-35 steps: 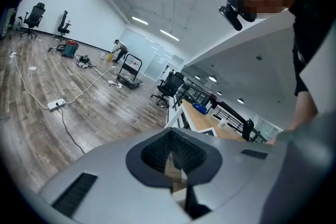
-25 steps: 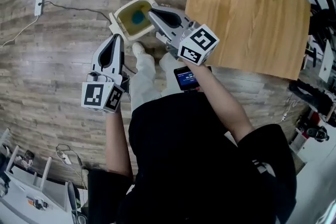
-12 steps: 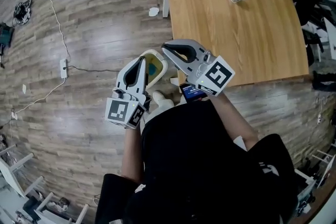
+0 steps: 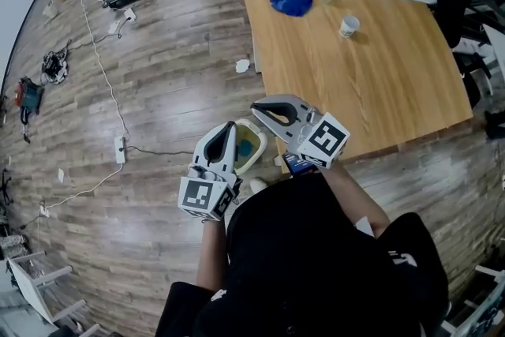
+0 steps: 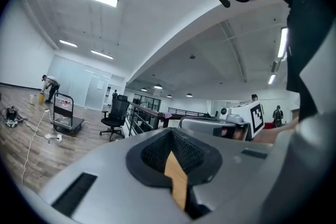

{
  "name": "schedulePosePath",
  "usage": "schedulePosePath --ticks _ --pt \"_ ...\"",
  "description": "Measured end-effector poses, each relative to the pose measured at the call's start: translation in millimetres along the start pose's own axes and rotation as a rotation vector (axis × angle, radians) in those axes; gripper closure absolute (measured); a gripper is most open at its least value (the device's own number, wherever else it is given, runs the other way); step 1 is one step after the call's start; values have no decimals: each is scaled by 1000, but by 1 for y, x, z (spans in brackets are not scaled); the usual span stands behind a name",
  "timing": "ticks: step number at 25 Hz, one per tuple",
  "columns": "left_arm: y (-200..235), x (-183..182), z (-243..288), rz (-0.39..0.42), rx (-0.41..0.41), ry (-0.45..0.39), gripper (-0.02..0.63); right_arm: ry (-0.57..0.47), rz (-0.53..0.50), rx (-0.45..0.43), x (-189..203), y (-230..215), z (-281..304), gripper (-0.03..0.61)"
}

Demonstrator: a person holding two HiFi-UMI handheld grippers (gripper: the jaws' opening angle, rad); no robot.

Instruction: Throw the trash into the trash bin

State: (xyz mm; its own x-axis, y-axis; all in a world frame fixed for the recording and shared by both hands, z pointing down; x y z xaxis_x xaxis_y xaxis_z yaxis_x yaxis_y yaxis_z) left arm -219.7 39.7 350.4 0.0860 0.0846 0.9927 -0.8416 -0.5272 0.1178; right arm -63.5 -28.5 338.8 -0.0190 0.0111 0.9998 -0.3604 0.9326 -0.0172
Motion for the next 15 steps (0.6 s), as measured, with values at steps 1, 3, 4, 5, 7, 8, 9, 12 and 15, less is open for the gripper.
schedulePosePath --ticks 1,3,4,5,7,8,9,12,15 --pt "-1 -1 1 -17 -5 -2 615 7 0 2 0 0 -2 580" --pt "-7 0 4 -58 -14 -1 615 52 -21 8 0 0 -5 580" --pt "-9 2 7 -71 -11 -1 615 72 -32 14 0 1 -6 580" --pt "-12 3 9 -73 -1 -1 615 77 -37 21 0 1 -6 580" --pt "-19 3 15 -67 25 2 615 66 -30 36 -2 0 -8 580" --pt "-22 2 18 -65 37 4 615 64 -24 42 -3 -2 -9 580" --pt "-23 2 20 -65 46 4 615 63 -19 48 -4 -3 -10 580" --pt "-24 2 25 -84 51 0 615 57 -6 69 -5 -8 -15 580" --pt "-23 3 23 -80 48 1 615 62 -19 87 -6 -6 -20 580"
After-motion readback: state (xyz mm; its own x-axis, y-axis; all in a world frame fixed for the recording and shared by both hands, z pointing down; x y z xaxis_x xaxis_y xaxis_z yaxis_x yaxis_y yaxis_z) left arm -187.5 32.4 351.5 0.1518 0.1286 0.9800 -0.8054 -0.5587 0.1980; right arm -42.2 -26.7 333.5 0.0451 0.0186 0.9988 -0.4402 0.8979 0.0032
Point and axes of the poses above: the fingertips, and each gripper's own axes: z forward along the fingers, y to its left, x out of its underside, the point moved 8 cm from there along -z, backward along the fingers, and after that the axes turned 3 degrees about z, right-handed, at the moved point
